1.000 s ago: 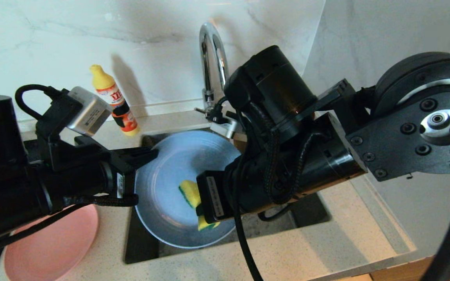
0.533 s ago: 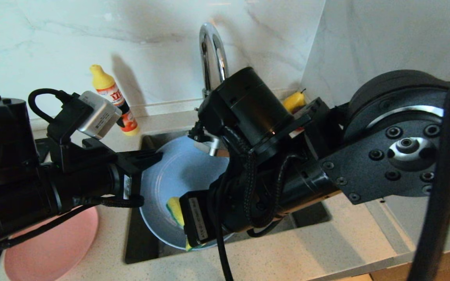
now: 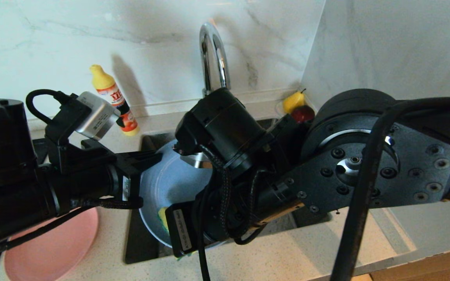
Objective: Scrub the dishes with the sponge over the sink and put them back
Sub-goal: Wipe the plate
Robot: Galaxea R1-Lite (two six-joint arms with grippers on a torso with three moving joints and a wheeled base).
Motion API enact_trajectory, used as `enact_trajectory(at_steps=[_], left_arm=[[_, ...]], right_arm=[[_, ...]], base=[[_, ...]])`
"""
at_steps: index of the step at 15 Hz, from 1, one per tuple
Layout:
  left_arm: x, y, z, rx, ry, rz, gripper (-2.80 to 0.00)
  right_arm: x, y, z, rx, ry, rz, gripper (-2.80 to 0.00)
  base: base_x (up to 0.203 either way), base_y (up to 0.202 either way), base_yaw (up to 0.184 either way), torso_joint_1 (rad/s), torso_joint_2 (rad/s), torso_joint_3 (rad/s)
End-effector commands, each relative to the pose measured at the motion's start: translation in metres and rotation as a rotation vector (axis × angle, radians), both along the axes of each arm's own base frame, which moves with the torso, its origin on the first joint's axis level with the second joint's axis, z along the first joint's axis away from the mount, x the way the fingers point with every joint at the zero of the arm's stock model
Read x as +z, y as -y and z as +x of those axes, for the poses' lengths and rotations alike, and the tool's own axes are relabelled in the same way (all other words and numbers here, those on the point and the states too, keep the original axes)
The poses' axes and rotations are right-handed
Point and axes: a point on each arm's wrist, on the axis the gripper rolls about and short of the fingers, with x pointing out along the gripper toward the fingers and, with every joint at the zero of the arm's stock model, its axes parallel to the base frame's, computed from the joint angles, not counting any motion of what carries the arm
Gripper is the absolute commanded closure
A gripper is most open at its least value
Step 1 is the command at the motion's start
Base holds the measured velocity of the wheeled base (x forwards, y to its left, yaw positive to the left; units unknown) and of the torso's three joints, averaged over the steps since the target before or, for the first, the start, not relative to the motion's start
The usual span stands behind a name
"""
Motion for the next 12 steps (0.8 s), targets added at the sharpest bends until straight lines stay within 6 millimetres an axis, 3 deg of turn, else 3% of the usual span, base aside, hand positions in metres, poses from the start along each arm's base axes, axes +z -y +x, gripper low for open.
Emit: enact_trajectory(at_steps=[1,12], left_arm=[[0.000,-0.001,-0.004,-0.008,0.006,-0.001,0.00],[-0.004,-0.004,-0.019,-0.027,0.006,-0.001,0.00]], right_arm=[[-0.002,0.000,0.003,-0.007,-0.006,-0.003,0.00],[0.027,0.027,0.025,-0.116,0.081,0.093,0.00]], base=[[0.000,0.000,0.000,0.000,0.00,0.000],[0.000,0.000,0.000,0.000,0.00,0.000]])
